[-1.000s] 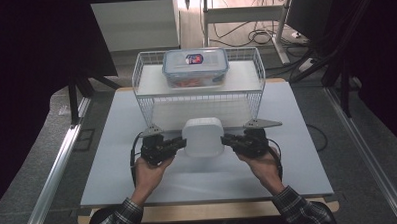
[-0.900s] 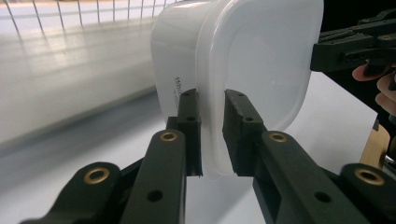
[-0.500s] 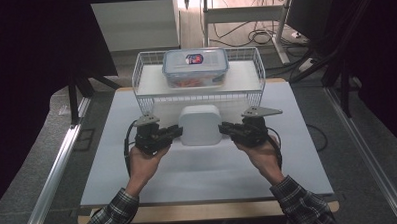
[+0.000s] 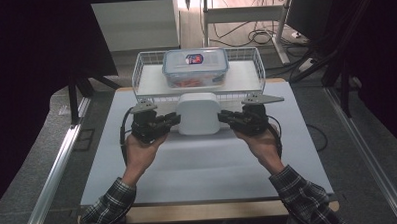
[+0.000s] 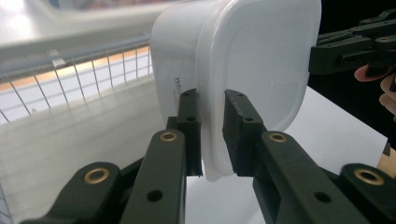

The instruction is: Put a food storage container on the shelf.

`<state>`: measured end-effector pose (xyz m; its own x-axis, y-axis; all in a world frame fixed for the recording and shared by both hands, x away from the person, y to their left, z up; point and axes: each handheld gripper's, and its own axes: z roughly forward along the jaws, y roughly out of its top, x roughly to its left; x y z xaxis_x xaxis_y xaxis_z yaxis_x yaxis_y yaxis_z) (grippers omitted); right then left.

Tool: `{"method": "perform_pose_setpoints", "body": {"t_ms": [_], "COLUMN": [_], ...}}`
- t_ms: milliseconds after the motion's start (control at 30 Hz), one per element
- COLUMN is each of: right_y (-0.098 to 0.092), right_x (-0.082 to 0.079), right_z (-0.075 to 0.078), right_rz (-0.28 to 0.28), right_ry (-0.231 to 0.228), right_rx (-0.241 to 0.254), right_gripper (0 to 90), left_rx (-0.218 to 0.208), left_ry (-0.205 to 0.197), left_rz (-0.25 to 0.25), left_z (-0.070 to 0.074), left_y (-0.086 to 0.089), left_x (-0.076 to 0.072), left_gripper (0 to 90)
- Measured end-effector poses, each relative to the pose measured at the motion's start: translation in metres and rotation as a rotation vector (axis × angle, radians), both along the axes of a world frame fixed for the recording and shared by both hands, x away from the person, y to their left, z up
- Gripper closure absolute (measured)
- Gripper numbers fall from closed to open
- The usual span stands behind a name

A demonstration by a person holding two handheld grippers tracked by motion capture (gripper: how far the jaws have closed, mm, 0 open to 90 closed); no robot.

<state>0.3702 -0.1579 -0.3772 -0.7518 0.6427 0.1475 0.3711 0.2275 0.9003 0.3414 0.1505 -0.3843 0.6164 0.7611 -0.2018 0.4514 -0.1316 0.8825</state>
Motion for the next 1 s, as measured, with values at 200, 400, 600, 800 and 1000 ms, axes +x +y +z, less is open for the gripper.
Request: {"method": "perform_pose_setpoints", "body": {"t_ms": [200,400,600,800,1000], "right_y": [0.003,0.006,0.008,0.013,0.015], "right_x": [0.005,0.009,0.014,0.02,0.028], "right_z": [0.017,0.032,0.047,0.071,0.091], "right_rz": [-0.004,-0.008,-0.009,-0.009,-0.013], "right_ry": [-0.017,-0.035,-0.049,-0.066,-0.079], "right_rx": [0.014,0.015,0.023,0.031,0.043], "right_gripper": [78.9,78.9,78.8,78.7,78.7], "left_rx": [0.004,0.009,0.014,-0.001,0.0], "left_ry": [-0.018,-0.042,-0.061,-0.073,-0.082], "left_rz": [0.01,0.025,0.033,0.04,0.038], "left_z": [0.016,0.035,0.052,0.073,0.094], "left_y": [0.001,0.002,0.005,0.008,0.011], "left_x": [0.004,0.008,0.01,0.016,0.026], "left_gripper": [77.9,77.8,77.8,77.7,77.7]}}
